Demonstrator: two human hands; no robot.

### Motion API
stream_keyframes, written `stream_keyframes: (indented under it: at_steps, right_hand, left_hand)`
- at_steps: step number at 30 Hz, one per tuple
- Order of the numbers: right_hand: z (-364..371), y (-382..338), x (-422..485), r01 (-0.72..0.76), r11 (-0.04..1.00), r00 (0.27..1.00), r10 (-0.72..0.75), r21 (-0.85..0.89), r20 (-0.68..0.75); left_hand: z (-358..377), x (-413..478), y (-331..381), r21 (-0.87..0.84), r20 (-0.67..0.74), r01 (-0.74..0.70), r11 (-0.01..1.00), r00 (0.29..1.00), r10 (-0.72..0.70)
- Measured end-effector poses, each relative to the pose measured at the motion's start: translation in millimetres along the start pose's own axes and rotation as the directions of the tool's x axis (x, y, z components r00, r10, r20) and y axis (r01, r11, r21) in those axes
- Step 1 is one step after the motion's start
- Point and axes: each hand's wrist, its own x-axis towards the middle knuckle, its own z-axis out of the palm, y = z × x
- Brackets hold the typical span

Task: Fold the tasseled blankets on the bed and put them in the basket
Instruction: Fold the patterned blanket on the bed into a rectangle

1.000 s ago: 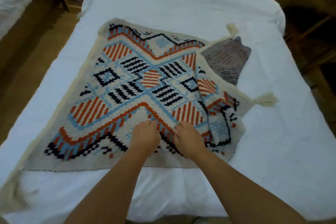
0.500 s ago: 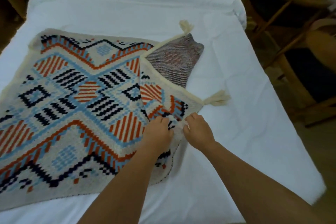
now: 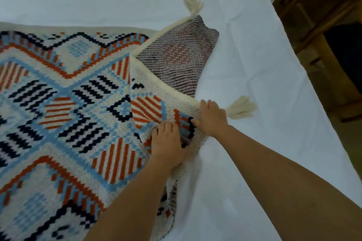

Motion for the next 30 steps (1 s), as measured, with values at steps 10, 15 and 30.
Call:
stream_keyframes:
  at_steps: [10,15,30]
  right_hand:
    - [11.0,71.6,-43.0,0.081,0.996,0.985,-0.076,0.029,-0.153]
    - [-11.8,171.5,-108.7,0.020,0.990,0.987,0.003,0.140,-0.163]
    - [67.3,337.1,-262.4,-0.265,0.953,0.943,0.224,0.148,0.245]
  left_hand:
    - [19.5,-19.5,63.7,0.201,-0.021,0.129,0.971,0.992,-0.127]
    - [39.2,-52.9,150.4,0.163,0.010,-0.011,0.987,1.000,0.009]
    - [116.3,-164.0,278.8,0.230,0.322,-0.050,0.972,0.946,-0.028]
